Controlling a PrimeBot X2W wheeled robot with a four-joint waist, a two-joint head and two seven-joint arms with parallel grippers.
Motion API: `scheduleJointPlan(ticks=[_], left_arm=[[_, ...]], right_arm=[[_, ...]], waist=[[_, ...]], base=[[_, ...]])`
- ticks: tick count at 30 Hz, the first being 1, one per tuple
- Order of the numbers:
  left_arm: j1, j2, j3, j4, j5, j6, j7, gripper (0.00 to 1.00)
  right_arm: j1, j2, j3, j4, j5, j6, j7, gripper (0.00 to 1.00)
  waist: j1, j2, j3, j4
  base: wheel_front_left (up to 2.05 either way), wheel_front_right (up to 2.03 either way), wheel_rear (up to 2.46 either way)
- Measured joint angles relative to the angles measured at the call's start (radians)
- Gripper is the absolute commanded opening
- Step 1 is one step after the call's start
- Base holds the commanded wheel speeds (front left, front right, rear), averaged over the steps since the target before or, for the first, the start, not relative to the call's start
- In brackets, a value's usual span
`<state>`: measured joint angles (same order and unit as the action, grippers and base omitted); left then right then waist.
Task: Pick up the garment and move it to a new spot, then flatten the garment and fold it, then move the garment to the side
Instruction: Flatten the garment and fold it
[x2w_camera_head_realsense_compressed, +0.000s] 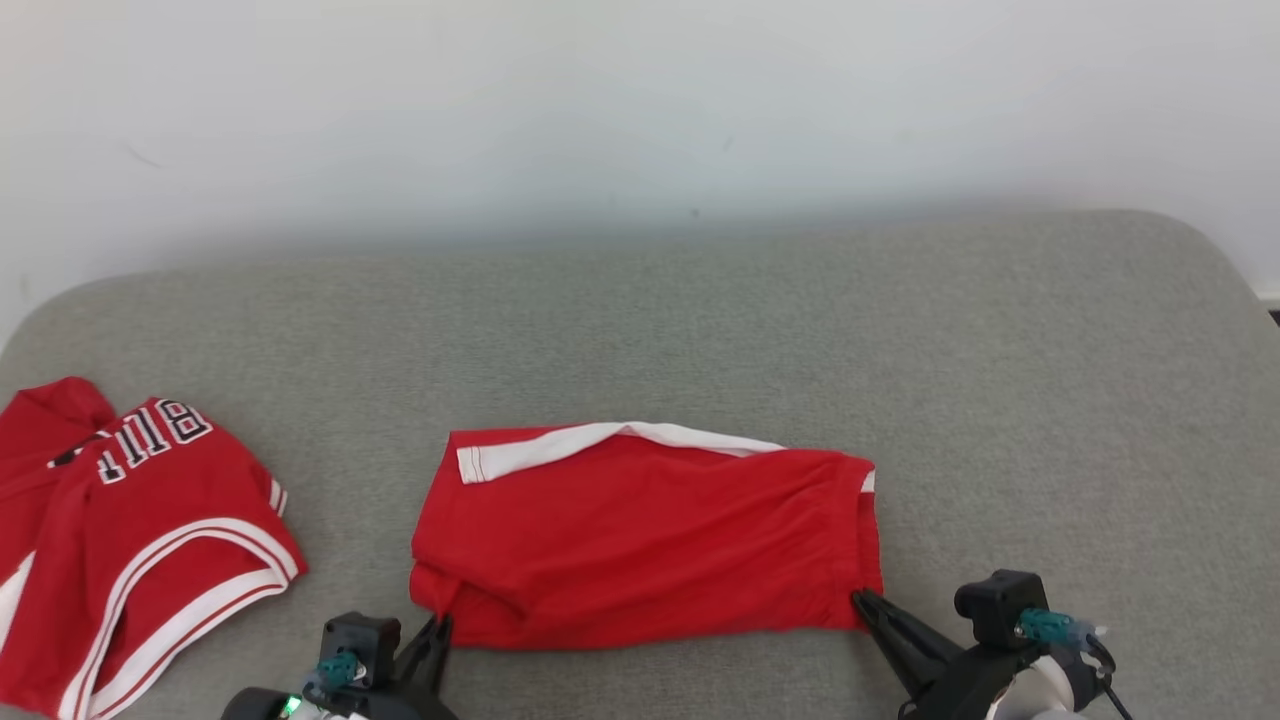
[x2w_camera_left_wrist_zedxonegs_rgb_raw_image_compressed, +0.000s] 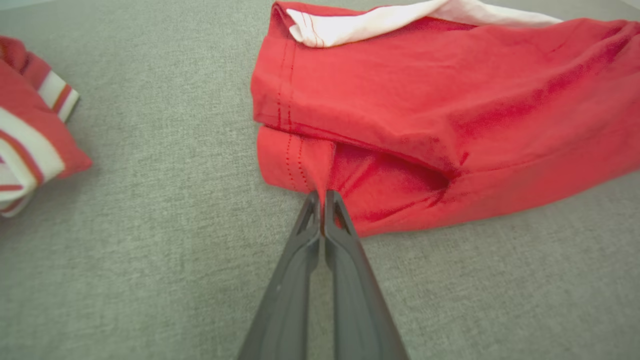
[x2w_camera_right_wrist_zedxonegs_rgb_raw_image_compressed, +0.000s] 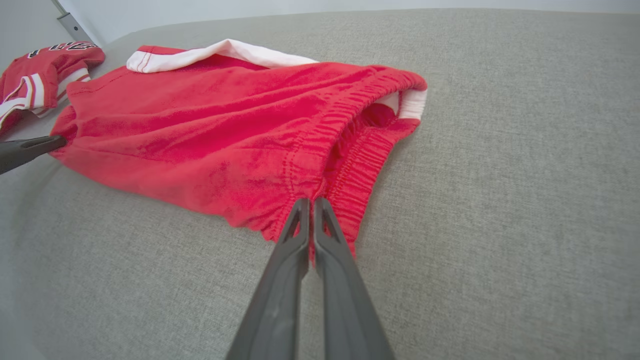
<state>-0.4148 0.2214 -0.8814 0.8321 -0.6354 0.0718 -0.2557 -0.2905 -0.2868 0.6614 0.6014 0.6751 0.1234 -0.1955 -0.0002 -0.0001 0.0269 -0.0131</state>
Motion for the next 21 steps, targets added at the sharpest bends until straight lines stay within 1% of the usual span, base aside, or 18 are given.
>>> scheduleJointPlan(ticks=[5, 9, 15, 21], left_arm=[[0.044, 0.01, 0.006, -0.044, 0.002, 0.012, 0.0, 0.0], [0.085, 0.033, 0.008, -0.073, 0.003, 0.017, 0.0, 0.0], [0.125, 0.026, 0.014, -0.11, 0.001, 0.021, 0.0, 0.0], [0.128, 0.023, 0.02, -0.137, -0.001, 0.025, 0.0, 0.0]], right_arm=[[0.028, -0.01, 0.013, -0.03, 0.011, 0.0, 0.012, 0.0], [0.04, -0.028, 0.025, -0.054, 0.012, 0.0, 0.038, 0.0], [0.062, -0.04, 0.026, -0.071, 0.046, 0.0, 0.074, 0.0], [0.076, -0.048, 0.028, -0.082, 0.057, 0.0, 0.108, 0.0]], waist=[[0.0, 0.0, -0.025, 0.033], [0.0001, 0.0, -0.04, 0.051], [0.0001, 0.0, -0.047, 0.056], [0.0002, 0.0, -0.046, 0.054]], base=[[0.0, 0.0, 0.0], [0.0, 0.0, 0.0], [0.0, 0.0, 0.0], [0.0, 0.0, 0.0]])
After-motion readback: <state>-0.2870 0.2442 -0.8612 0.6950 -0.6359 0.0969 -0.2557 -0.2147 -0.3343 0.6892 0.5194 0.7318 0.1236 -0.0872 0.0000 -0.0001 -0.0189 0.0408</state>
